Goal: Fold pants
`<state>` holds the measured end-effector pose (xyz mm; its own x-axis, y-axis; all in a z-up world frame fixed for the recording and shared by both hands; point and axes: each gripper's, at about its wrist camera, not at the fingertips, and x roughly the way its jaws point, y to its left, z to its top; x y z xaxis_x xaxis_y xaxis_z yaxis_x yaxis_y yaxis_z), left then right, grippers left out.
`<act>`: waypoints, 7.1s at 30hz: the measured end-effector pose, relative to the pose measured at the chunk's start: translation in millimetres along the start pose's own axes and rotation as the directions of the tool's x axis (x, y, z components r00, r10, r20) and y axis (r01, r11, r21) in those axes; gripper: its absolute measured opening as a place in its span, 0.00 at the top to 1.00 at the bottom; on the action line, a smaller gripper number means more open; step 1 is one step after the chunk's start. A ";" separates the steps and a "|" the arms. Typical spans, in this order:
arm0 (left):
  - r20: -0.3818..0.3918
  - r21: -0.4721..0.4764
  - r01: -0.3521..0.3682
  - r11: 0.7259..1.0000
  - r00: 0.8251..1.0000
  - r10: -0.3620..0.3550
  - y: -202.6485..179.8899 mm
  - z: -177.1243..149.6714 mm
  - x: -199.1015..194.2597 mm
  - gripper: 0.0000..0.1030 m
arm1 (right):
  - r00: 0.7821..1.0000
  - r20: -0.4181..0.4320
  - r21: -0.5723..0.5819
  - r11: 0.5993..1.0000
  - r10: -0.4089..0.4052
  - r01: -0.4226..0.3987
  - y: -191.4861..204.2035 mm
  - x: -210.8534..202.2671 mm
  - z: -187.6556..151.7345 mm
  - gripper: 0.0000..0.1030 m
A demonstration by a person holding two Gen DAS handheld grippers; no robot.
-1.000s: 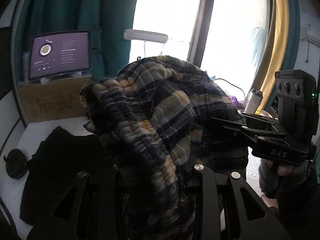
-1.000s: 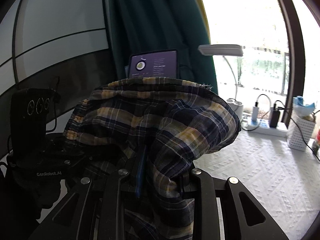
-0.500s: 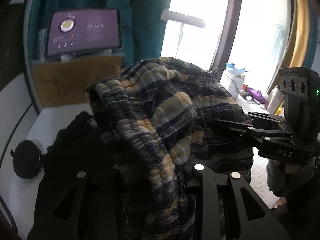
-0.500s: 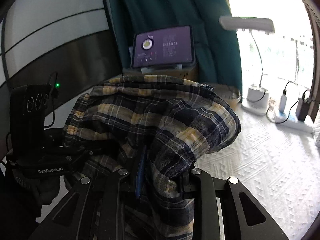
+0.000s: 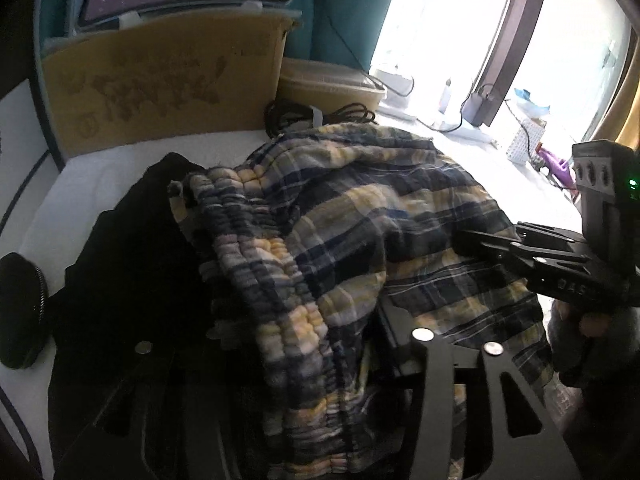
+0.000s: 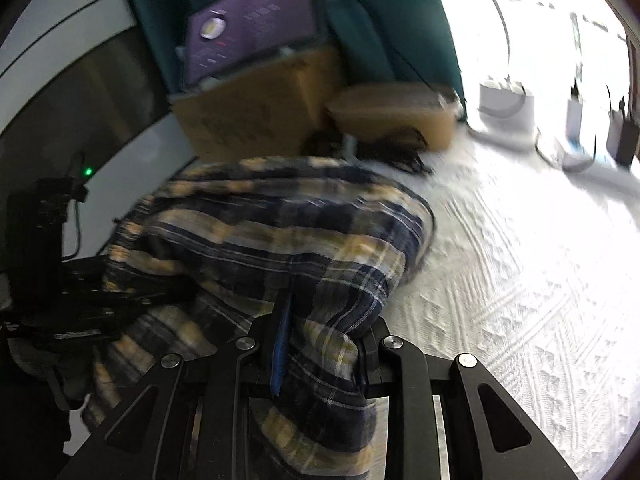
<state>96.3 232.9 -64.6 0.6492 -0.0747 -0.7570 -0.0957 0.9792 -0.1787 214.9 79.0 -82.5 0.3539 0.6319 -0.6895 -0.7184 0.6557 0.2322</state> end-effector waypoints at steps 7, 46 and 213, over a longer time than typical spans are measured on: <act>-0.019 -0.067 0.041 0.997 0.999 -0.042 10.9 -1.7 3.7 0.41 | 0.999 -0.039 0.082 0.997 0.002 0.002 -36.2 10.4 -3.6 0.36; 0.013 -0.205 -0.144 0.968 0.989 0.150 -32.5 -52.7 -43.0 0.27 | 0.976 -0.043 0.094 0.971 -0.215 0.218 -58.0 -76.2 -81.7 0.34; 0.688 0.055 -0.172 0.984 0.721 0.088 -231.0 -97.8 -281.4 0.01 | 0.611 0.584 0.163 0.815 -0.535 0.557 66.1 -457.1 -179.5 0.00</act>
<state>-138.1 9.3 128.2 0.9784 0.1617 -0.1289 -0.1645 0.9863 -0.0109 -101.8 -240.7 124.9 0.9499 0.2768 -0.1449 -0.2904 0.9533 -0.0827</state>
